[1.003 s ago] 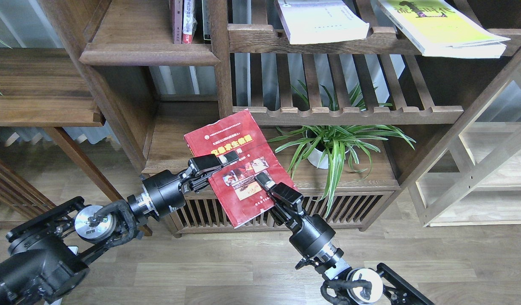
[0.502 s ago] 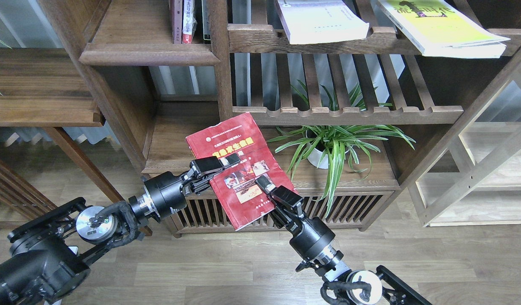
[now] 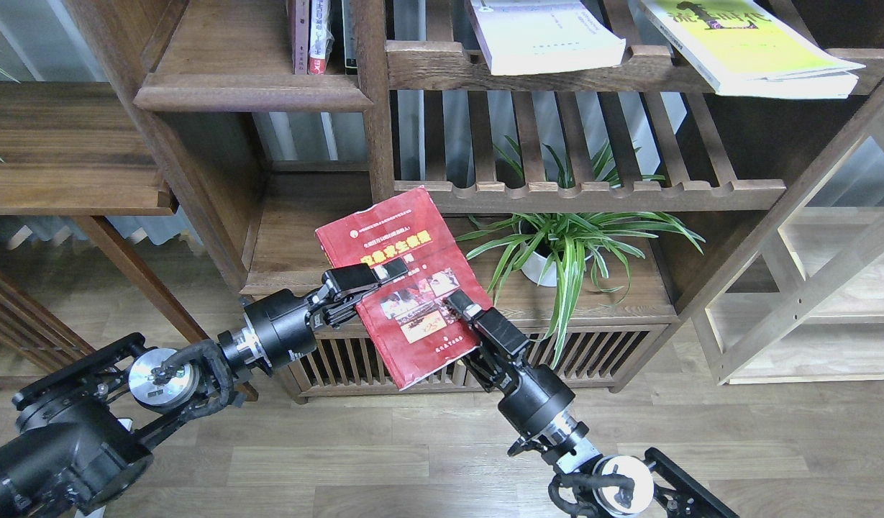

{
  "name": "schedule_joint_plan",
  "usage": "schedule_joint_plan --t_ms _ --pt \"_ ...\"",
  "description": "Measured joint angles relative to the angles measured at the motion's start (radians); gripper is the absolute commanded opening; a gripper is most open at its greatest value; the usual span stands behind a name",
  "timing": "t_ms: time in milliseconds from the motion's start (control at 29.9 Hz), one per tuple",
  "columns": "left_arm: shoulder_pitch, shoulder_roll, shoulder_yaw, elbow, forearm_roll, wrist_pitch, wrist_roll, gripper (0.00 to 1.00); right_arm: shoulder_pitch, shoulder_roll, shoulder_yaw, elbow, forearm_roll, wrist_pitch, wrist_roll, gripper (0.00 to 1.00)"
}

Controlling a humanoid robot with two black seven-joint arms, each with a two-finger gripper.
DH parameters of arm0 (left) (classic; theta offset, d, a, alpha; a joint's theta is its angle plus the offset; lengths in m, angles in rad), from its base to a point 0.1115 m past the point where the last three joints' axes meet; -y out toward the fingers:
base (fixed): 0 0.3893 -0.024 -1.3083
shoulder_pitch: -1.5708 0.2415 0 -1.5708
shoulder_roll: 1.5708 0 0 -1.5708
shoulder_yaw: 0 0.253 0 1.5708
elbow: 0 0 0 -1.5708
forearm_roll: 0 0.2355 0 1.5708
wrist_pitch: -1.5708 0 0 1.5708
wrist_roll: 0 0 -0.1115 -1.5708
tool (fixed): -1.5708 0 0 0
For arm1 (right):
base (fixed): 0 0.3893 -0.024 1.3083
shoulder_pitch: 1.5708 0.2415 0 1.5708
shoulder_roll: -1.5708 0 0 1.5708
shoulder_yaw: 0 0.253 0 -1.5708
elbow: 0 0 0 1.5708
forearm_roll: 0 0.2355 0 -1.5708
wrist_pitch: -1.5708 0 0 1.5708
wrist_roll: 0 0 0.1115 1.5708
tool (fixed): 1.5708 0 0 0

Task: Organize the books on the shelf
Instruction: 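Release the right gripper and lift the red book upward with the left gripper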

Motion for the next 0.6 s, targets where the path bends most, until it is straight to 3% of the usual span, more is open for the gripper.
schedule_joint_plan --t_ms 368,602 --pt "0.002 0.065 -0.012 -0.003 0.098 0.0 -0.007 0.05 0.003 0.0 0.036 -0.004 -0.005 0.0 0.002 0.9" --pt "0.032 0.188 -0.116 -0.107 0.19 0.0 -0.014 0.05 0.035 0.0 0.085 -0.036 -0.016 0.001 0.001 0.92"
